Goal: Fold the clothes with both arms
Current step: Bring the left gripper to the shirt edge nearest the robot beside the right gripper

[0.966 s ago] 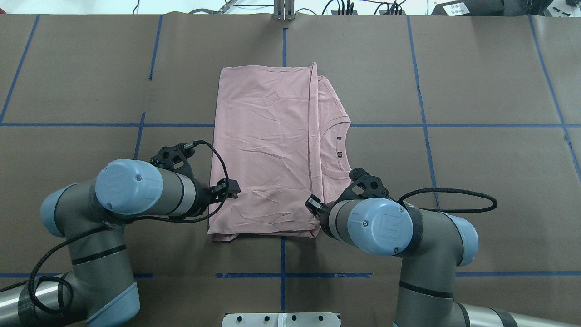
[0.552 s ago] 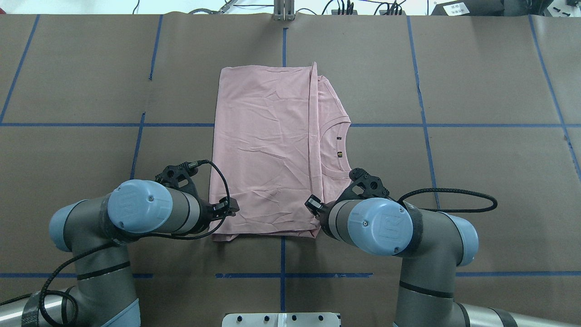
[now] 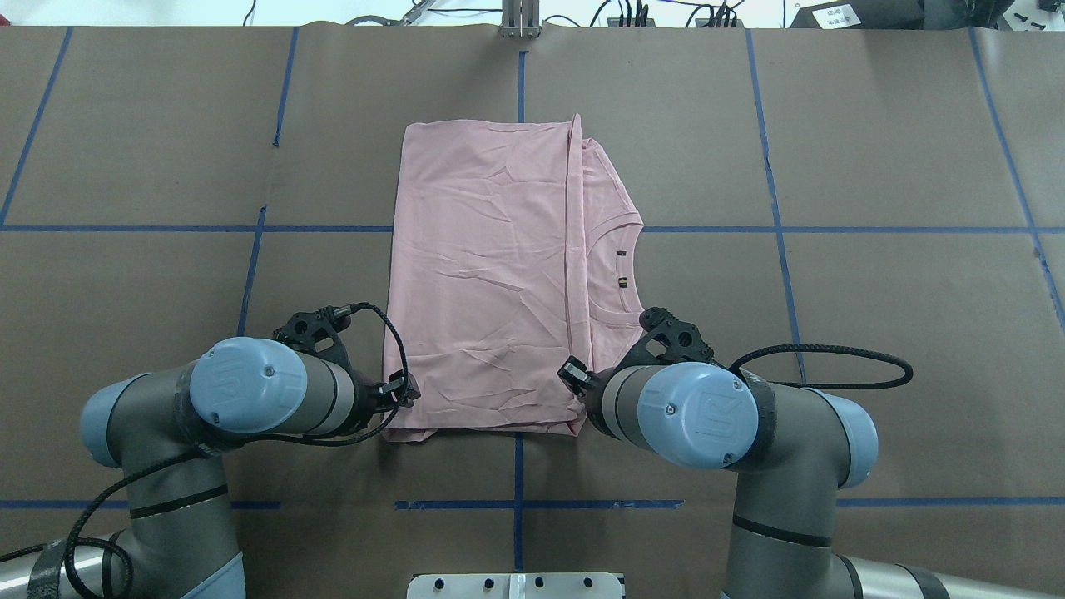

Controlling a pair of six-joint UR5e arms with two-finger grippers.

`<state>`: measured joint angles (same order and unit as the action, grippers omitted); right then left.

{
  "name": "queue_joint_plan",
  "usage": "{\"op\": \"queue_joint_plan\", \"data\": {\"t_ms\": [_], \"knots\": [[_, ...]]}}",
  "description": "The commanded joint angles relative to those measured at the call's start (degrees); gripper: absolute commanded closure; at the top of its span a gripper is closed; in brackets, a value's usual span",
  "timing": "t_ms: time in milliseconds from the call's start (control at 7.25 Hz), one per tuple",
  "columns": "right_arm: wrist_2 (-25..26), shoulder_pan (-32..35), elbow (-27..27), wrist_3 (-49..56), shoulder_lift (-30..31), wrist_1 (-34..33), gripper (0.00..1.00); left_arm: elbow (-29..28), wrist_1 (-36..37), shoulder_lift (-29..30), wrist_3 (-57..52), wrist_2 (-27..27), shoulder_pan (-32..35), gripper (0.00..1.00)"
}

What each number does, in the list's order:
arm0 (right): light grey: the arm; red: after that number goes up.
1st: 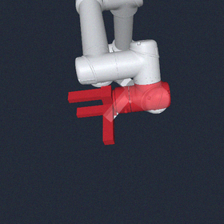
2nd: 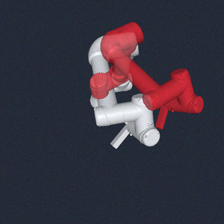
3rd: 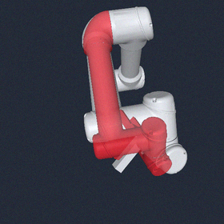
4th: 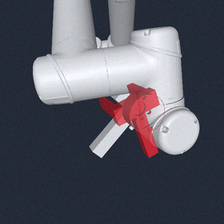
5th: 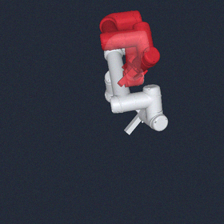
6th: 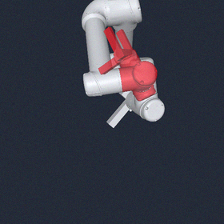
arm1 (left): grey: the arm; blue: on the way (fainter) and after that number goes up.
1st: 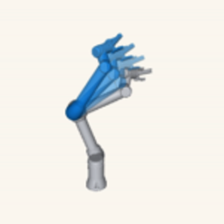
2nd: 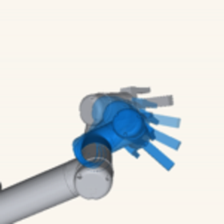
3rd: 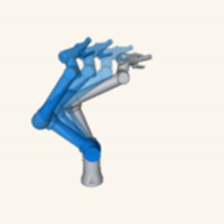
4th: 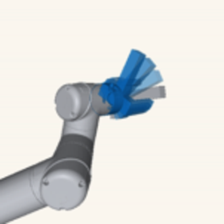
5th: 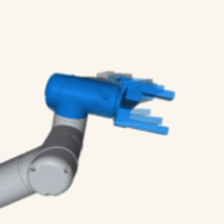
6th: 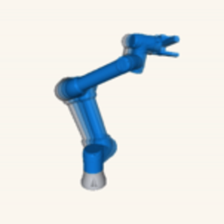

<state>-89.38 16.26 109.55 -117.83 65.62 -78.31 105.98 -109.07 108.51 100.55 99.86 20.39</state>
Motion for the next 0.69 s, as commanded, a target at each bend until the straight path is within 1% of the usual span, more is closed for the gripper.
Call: {"op": "queue_joint_plan", "data": {"t_ms": [0,276,414,552], "knots": [[0.0,0.0,0.1,0.1,0.0,0.0,1.00,0.0,0.0,-0.2,1.0,0.1,-0.5,0.56],[0.0,0.0,0.1,0.1,0.0,0.0,1.00,0.1,0.0,-0.1,1.0,0.2,-0.6,0.80],[0.0,0.0,0.1,0.1,0.0,0.0,1.00,0.0,0.0,-0.1,1.0,0.2,-0.6,1.00],[0.0,0.0,0.1,0.1,0.0,0.0,1.00,0.7,0.0,-0.1,1.0,0.2,-0.6,1.00]]}}
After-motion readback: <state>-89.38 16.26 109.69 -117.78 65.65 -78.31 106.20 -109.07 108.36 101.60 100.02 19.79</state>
